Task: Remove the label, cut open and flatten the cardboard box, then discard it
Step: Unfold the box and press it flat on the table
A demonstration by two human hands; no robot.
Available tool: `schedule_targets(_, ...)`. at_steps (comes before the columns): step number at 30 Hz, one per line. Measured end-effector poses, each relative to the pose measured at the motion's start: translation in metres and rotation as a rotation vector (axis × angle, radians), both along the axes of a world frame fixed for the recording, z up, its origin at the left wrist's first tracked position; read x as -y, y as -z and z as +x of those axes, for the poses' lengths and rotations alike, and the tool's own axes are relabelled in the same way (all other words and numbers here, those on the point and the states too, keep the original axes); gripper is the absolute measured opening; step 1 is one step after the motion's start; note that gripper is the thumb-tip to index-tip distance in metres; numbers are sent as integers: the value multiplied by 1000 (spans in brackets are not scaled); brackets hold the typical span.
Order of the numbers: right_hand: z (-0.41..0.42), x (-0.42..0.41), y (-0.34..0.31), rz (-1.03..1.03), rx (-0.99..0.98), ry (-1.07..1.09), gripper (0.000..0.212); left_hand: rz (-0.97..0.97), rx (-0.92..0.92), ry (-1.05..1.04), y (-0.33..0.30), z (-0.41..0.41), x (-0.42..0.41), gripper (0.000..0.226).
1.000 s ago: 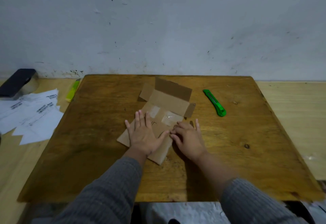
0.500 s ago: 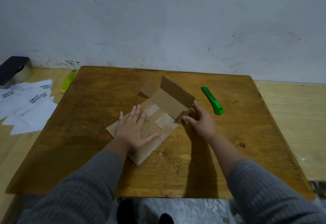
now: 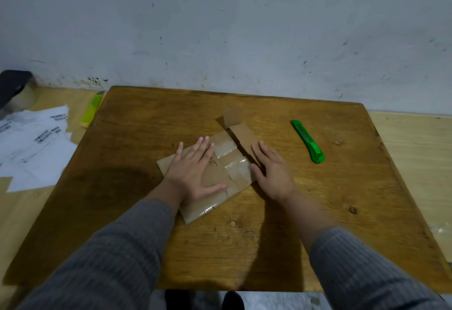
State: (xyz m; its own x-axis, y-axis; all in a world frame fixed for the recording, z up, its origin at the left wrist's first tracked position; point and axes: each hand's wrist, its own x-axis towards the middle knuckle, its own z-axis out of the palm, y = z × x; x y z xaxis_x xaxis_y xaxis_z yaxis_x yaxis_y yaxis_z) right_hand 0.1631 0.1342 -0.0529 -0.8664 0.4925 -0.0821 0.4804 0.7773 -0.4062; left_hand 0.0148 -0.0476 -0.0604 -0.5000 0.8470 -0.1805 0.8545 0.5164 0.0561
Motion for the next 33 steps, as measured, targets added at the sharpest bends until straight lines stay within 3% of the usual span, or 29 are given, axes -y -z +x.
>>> schedule_targets(2,-2,1,2,-42,38,40,55,-4,0,18,0,-4,-4,120)
schedule_targets(5,-17,-2,-4,-68,-69,164,36,-7,-6,40,2,-9,-6,118)
schedule_targets(8,-31,-8,-14,-226,-76,316,34,-1,-14,66,4,-15,-9,117)
schedule_targets(13,-40,-11,-32,-166,-65,374,90,-3,-1,135,4,-27,-14,116)
schedule_targets(17,-41,-3,-34,-164,-182,254,59,-15,0,190,0,-33,-21,119)
schedule_targets(22,-48,27,-23,-334,-227,197,46,-8,-8,223,-5,-33,-21,110)
schedule_targets(25,-51,28,-24,-454,-170,311,46,27,-45,204,-7,-31,-17,108)
schedule_targets(29,-52,29,-22,-414,18,308,47,54,-78,183,-6,-30,-13,110)
schedule_targets(33,-51,44,-18,-430,30,316,48,89,-40,204,-3,-34,-9,104)
